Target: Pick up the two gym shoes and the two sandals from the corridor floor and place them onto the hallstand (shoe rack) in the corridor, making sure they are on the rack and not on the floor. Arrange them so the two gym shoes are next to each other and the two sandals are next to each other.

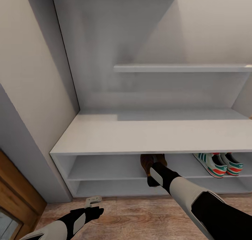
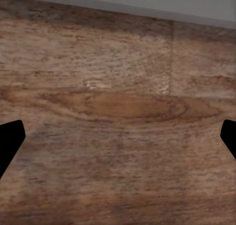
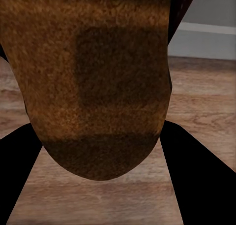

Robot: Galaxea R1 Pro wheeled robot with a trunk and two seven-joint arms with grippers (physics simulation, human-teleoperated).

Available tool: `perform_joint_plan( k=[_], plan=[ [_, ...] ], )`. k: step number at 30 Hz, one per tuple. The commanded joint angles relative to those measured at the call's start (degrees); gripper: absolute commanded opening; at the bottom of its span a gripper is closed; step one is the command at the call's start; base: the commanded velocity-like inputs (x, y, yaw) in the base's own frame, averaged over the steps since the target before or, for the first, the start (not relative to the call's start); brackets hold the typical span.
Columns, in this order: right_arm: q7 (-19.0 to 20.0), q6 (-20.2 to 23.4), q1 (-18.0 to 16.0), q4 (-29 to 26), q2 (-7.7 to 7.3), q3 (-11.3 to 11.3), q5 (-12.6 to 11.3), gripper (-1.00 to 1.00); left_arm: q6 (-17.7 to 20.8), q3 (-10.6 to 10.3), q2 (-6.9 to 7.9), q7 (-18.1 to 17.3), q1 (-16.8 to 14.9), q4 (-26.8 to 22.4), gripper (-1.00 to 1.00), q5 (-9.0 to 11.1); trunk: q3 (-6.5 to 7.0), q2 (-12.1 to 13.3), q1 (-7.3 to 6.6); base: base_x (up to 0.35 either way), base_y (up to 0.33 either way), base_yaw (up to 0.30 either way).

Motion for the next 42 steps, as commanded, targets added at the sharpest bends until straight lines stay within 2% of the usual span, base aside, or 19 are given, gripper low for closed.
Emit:
perform_joint_plan(
  k=[1, 42],
  plan=[
    [-0.5, 0.2, 0.0, -0.1, -0.02, 0.4, -0.6, -1.00, 0.4, 0.5, -0.01, -0.2, 0.0, -0.2, 1.00, -0.5, -0.05, 0.0, -0.01, 0.000, 0.000, 0.000],
    [-0.6, 0.5, -0.1, -1.3, -0.22, 0.2, -0.5, -1.00, 0.4, 0.5, -0.01, -0.2, 0.0, -0.2, 1.00, -0.5, -0.05, 0.0, -0.01, 0.000, 0.000, 0.000]
  ],
)
